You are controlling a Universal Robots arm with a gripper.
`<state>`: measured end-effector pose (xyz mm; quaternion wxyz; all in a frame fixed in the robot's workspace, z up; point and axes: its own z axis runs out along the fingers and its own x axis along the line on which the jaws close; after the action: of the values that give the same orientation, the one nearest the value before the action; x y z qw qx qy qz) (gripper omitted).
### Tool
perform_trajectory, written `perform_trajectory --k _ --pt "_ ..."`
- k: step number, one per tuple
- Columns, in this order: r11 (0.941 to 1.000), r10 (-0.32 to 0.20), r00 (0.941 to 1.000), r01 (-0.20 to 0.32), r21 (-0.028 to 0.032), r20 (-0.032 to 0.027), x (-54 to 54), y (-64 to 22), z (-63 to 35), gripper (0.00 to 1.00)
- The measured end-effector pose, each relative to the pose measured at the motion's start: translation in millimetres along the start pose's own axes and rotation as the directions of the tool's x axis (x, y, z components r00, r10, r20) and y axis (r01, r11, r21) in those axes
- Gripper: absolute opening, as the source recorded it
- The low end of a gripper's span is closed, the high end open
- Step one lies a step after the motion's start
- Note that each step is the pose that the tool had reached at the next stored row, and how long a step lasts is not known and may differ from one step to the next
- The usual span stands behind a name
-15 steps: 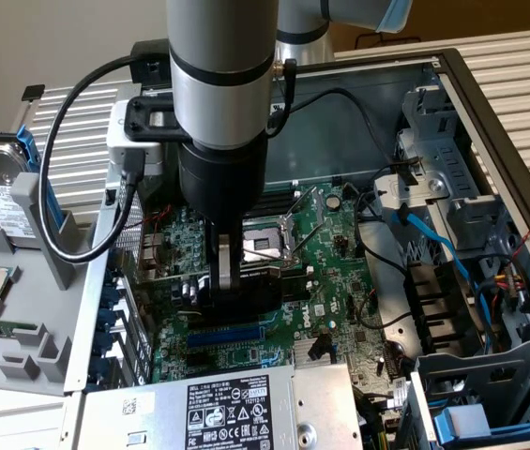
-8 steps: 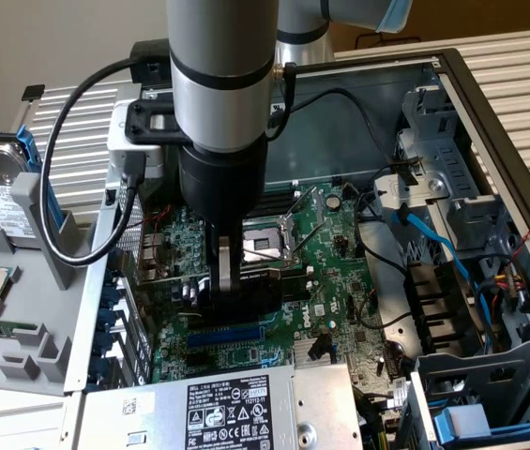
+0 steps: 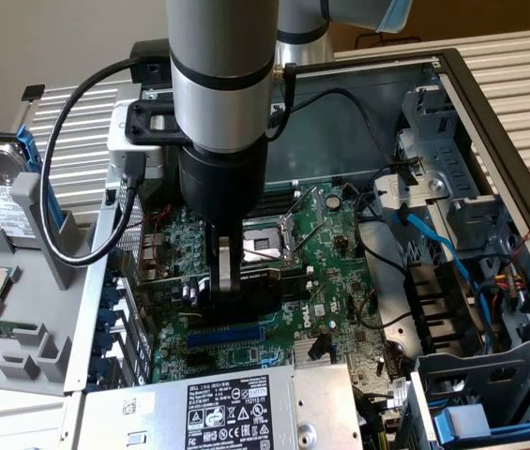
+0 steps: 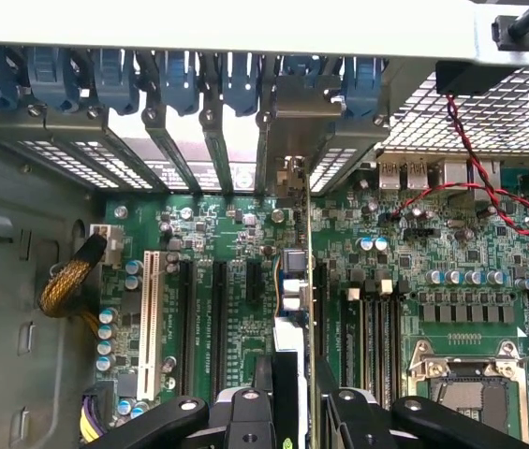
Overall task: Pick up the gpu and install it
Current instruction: 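Insert the gpu into the slot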
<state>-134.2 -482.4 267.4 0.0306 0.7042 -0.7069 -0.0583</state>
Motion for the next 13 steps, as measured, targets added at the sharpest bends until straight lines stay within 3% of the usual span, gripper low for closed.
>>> perform_trajectory --k 7,11,13 --pt "1.0 0.0 1.0 0.0 0.0001 -0.0012 0.0 -0.1 0.1 0.27" --pt "1.0 0.002 0.9999 -0.002 0.0002 -0.0153 0.0 0.0 0.1 0.27" --pt "1.0 0.002 0.9999 -0.002 0.0002 -0.0156 0.0 0.0 0.0 0.27"
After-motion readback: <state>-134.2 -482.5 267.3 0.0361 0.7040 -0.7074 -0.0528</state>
